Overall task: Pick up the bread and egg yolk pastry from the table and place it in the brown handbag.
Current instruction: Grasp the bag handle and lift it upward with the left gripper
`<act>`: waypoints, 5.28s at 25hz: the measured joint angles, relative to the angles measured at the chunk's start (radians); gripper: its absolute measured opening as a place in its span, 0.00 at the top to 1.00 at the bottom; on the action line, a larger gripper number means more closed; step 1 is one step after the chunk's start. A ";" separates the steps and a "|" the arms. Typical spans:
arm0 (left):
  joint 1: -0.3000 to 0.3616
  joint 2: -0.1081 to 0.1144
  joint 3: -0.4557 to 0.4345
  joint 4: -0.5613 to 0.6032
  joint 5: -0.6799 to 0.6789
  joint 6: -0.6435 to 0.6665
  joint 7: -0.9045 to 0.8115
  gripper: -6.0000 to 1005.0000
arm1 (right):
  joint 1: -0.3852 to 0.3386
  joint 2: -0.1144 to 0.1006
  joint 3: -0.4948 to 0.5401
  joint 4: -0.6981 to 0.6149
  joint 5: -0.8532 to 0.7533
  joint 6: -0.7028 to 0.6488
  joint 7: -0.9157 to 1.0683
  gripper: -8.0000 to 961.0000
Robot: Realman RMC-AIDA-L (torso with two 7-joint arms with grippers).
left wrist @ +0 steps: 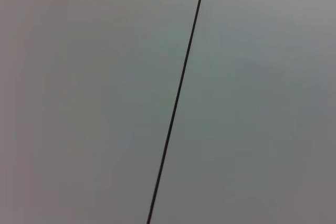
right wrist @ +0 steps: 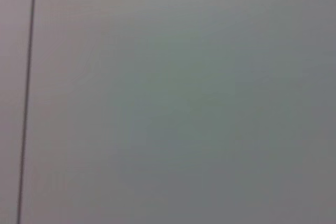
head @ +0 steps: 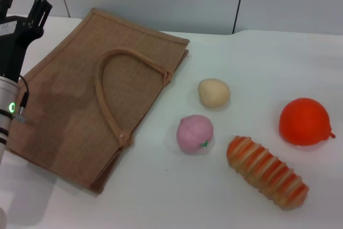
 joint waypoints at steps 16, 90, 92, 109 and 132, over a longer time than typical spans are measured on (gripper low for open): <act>-0.042 0.005 0.167 0.425 0.322 0.294 -0.783 0.13 | 0.009 -0.005 0.004 -0.014 -0.045 0.091 0.002 0.10; -0.363 -0.003 0.501 0.661 1.599 0.701 -1.950 0.39 | 0.016 -0.006 0.012 -0.023 -0.039 0.107 0.002 0.10; -0.363 -0.003 0.502 0.660 1.599 0.698 -1.950 0.48 | 0.016 -0.006 0.012 -0.023 -0.039 0.107 0.002 0.10; -0.363 -0.004 0.506 0.659 1.580 0.710 -1.942 0.86 | 0.016 -0.006 0.012 -0.023 -0.039 0.107 0.002 0.10; -0.123 0.014 0.500 0.664 0.541 0.266 -1.222 0.87 | 0.033 -0.005 -0.001 -0.032 -0.185 0.098 0.068 0.10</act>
